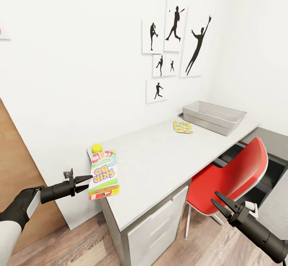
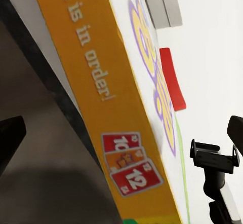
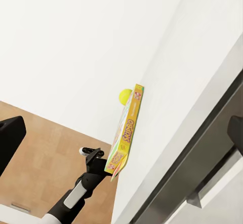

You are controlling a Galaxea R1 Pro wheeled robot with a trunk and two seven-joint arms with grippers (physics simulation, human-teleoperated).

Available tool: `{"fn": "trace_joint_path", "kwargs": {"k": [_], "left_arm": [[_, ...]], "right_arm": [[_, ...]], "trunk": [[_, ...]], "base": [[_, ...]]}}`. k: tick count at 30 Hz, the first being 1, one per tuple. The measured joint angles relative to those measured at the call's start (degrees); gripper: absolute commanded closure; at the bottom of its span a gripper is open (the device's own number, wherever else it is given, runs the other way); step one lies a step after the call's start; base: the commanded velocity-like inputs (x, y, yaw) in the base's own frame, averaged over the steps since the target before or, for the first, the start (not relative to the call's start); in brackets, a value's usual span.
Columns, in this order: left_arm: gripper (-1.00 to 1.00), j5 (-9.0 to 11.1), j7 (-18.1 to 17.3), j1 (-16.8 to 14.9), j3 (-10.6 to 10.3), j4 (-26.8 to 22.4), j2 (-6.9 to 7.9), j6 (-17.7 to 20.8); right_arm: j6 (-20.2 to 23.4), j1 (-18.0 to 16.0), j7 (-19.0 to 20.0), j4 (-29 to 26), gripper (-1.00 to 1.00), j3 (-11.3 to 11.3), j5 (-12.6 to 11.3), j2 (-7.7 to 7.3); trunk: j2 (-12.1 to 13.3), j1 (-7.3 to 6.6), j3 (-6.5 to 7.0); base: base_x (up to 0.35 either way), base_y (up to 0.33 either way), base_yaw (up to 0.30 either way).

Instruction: Put all the toys in the child's room - the three board games (two on the bed and one on the table), the two jigsaw puzzles on the table, and the tennis ball on the table - inside the toy box on the table in the child's room.

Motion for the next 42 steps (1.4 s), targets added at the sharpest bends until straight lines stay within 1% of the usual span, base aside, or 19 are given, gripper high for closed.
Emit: {"fn": "trace_joint_path", "kwargs": {"k": [5,14,36,37,40,42], "left_arm": [[-1.00,0.0,0.0,0.0,0.0,0.0,0.00,0.0],[-1.00,0.0,0.0,0.0,0.0,0.0,-0.06,0.0],[-1.00,0.0,-0.1,0.0,0.0,0.0,-0.07,-0.1],[1.00,0.0,-0.1,0.0,0.0,0.0,-0.07,-0.1],[1.00,0.0,-0.1,0.0,0.0,0.0,-0.06,-0.1],[1.00,0.4,-0.1,0.0,0.1,-0.1,-0.07,0.3]], "right_arm": [[0.0,0.0,0.0,0.0,-1.00,0.0,0.0,0.03],[0.0,0.0,0.0,0.0,-1.00,0.0,0.0,0.03],[0.0,0.0,-0.1,0.0,-1.00,0.0,0.0,0.04],[0.0,0.0,-0.1,0.0,-1.00,0.0,0.0,0.04],[0.0,0.0,-0.1,0.0,-1.00,0.0,0.0,0.04],[0.0,0.0,-0.1,0.0,-1.00,0.0,0.0,0.04]], "trunk": [[0.0,0.00,0.00],[0.0,0.00,0.00],[0.0,0.00,0.00],[0.0,0.00,0.00],[0.0,0.00,0.00],[0.0,0.00,0.00]], "base": [[0.000,-0.006,0.000],[0.000,-0.106,0.000],[0.000,-0.004,0.000],[0.000,0.000,0.000],[0.000,0.000,0.000],[0.000,0.000,0.000]]}}
